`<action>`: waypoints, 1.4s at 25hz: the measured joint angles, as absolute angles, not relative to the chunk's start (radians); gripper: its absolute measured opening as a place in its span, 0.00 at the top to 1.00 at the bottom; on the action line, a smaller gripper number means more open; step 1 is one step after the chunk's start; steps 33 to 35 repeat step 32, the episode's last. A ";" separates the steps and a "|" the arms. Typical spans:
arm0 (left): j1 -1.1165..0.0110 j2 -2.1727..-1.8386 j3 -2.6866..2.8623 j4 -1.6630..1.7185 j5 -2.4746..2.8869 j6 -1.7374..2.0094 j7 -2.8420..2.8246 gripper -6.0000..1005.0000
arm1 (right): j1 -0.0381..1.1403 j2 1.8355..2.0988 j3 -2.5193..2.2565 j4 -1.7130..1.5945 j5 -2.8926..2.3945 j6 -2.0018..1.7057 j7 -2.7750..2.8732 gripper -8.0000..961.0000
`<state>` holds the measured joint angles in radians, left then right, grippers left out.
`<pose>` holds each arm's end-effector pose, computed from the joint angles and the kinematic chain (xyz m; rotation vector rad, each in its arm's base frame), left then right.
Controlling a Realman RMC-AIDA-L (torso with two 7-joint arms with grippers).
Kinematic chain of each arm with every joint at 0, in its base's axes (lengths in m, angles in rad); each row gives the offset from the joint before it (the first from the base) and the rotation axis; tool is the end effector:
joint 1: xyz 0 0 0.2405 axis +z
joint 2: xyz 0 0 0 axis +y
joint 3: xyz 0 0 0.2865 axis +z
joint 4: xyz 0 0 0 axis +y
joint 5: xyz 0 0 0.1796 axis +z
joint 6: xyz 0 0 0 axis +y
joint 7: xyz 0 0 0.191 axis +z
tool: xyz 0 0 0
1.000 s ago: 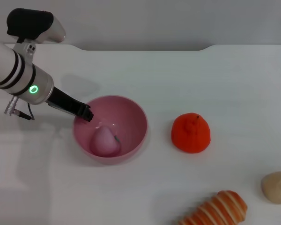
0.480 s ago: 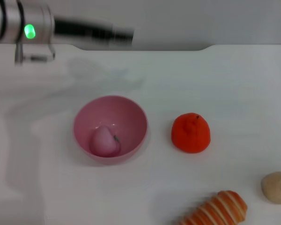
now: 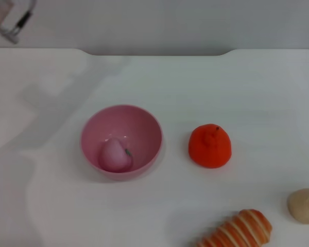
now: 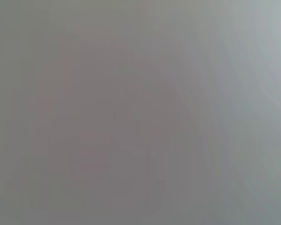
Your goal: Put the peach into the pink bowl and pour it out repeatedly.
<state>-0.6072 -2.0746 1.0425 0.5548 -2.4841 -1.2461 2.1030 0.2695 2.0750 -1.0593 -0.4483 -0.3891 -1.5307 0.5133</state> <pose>-0.1563 0.4378 0.0659 -1.7756 -0.4137 -1.4910 0.2798 0.3314 0.1052 -1.3989 0.1577 1.1341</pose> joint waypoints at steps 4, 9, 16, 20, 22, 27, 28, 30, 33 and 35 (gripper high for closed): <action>-0.568 -2.079 1.070 0.444 -2.668 -1.314 2.440 0.31 | 0.290 2.075 -1.021 -0.409 -0.352 -1.532 0.492 0.47; -0.493 -2.079 1.075 0.389 -2.740 -1.326 2.640 0.30 | 0.312 2.073 -0.993 -0.355 -0.282 -1.532 0.388 0.47; -0.373 -2.075 1.076 0.363 -2.736 -1.366 2.678 0.30 | 0.333 2.075 -0.986 -0.297 -0.223 -1.532 0.316 0.47; -0.329 -2.069 1.078 0.360 -2.725 -1.378 2.676 0.30 | 0.339 2.077 -0.985 -0.278 -0.221 -1.533 0.299 0.47; -0.314 -2.067 1.079 0.362 -2.724 -1.392 2.679 0.30 | 0.338 2.078 -0.982 -0.272 -0.220 -1.533 0.286 0.47; -0.299 -2.061 1.069 0.365 -2.722 -1.405 2.682 0.30 | 0.334 2.078 -0.976 -0.236 -0.220 -1.582 0.281 0.47; -0.299 -2.061 1.068 0.364 -2.722 -1.406 2.682 0.30 | 0.334 2.079 -0.976 -0.222 -0.219 -1.601 0.282 0.47; -0.299 -2.062 1.071 0.362 -2.720 -1.409 2.684 0.30 | 0.339 2.080 -0.976 -0.182 -0.219 -1.642 0.283 0.47; -0.299 -2.064 1.079 0.357 -2.719 -1.418 2.687 0.30 | 0.342 2.082 -0.975 -0.145 -0.219 -1.664 0.283 0.47; -0.299 -2.064 1.079 0.357 -2.719 -1.418 2.687 0.30 | 0.342 2.082 -0.975 -0.145 -0.219 -1.664 0.283 0.47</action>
